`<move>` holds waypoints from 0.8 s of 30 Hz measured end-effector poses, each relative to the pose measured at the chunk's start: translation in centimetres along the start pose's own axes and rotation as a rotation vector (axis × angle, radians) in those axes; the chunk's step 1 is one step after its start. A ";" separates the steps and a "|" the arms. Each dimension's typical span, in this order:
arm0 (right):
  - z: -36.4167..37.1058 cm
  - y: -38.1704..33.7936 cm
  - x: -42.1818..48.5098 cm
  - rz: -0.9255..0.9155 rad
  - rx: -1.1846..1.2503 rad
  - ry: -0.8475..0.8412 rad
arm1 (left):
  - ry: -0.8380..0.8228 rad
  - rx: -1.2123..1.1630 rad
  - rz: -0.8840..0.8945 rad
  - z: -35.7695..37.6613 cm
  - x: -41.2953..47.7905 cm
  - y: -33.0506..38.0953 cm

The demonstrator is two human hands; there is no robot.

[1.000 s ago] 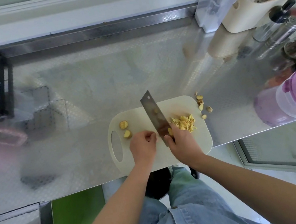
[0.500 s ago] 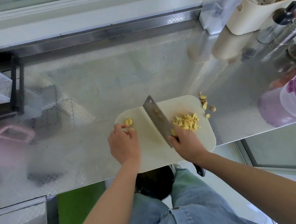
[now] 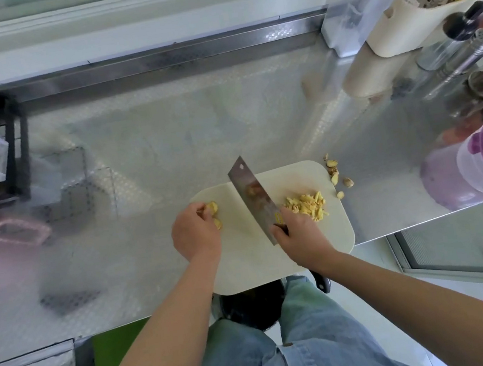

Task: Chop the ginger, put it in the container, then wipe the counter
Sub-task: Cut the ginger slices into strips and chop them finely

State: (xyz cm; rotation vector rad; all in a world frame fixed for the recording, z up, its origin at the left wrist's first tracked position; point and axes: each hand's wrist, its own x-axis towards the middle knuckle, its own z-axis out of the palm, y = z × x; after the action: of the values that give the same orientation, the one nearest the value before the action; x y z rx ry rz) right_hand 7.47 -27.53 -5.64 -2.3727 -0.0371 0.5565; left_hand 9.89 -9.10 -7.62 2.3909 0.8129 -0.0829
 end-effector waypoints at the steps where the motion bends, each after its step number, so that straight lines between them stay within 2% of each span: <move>1: 0.1 -0.3 0.2 -0.018 -0.036 -0.008 | -0.002 -0.012 -0.010 -0.2 0.1 0.1; 5: 0.5 -1.4 1.0 -0.079 -0.184 -0.050 | -0.066 -0.063 -0.029 -0.4 0.5 0.7; 10: -0.1 -1.7 1.4 -0.061 -0.260 -0.074 | -0.158 -0.028 -0.019 0.2 0.3 2.3; 24: -1.9 1.0 -1.8 -0.030 -0.335 -0.055 | -0.301 -0.051 -0.045 1.6 -3.3 4.1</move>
State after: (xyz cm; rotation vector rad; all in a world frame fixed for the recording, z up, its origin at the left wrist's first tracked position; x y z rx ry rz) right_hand 6.46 -29.78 -4.32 -2.6744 -0.2050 0.6424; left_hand 9.74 -14.38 -6.01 2.2403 0.7156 -0.4244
